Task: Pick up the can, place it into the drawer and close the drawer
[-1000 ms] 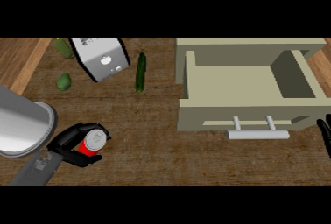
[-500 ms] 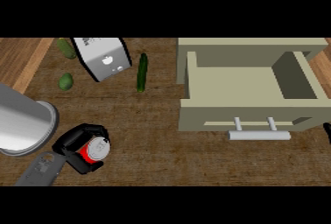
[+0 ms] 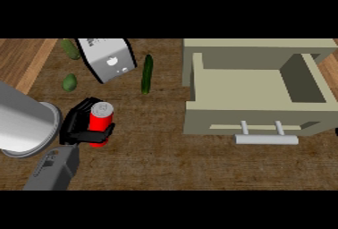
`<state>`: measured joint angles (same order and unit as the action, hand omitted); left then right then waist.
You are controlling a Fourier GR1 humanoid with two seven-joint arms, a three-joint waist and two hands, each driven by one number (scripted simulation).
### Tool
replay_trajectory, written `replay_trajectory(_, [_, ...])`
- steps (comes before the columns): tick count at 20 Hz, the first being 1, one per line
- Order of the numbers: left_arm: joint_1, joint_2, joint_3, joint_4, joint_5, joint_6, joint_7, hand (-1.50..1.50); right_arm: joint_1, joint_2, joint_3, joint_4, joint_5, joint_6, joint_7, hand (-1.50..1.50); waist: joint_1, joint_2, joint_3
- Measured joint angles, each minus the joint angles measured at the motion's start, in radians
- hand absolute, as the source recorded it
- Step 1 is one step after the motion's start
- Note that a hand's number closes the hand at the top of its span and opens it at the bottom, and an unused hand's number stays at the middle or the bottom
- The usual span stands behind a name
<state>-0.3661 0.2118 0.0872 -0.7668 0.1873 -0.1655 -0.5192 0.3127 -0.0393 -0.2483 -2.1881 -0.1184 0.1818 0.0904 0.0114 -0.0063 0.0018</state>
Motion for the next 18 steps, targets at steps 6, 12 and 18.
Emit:
replay_trajectory(6, [0.012, -0.07, -0.035, -0.27, -0.008, 0.176, 0.19, 1.5, 0.013, 0.006, -0.012, -0.009, -0.008, 0.015, -0.013, -1.5, -0.005, 0.001, 0.0])
replay_trajectory(12, [-0.023, -0.123, -0.116, -0.492, -0.067, 0.298, 0.383, 1.5, 0.005, 0.006, -0.025, -0.021, -0.017, 0.018, 0.004, -1.5, -0.01, 0.002, -0.001])
replay_trajectory(18, [-0.138, -0.166, -0.176, -0.604, -0.126, 0.378, 0.578, 1.5, -0.016, 0.002, -0.031, -0.028, -0.021, 0.017, 0.032, -1.5, -0.014, 0.004, -0.001])
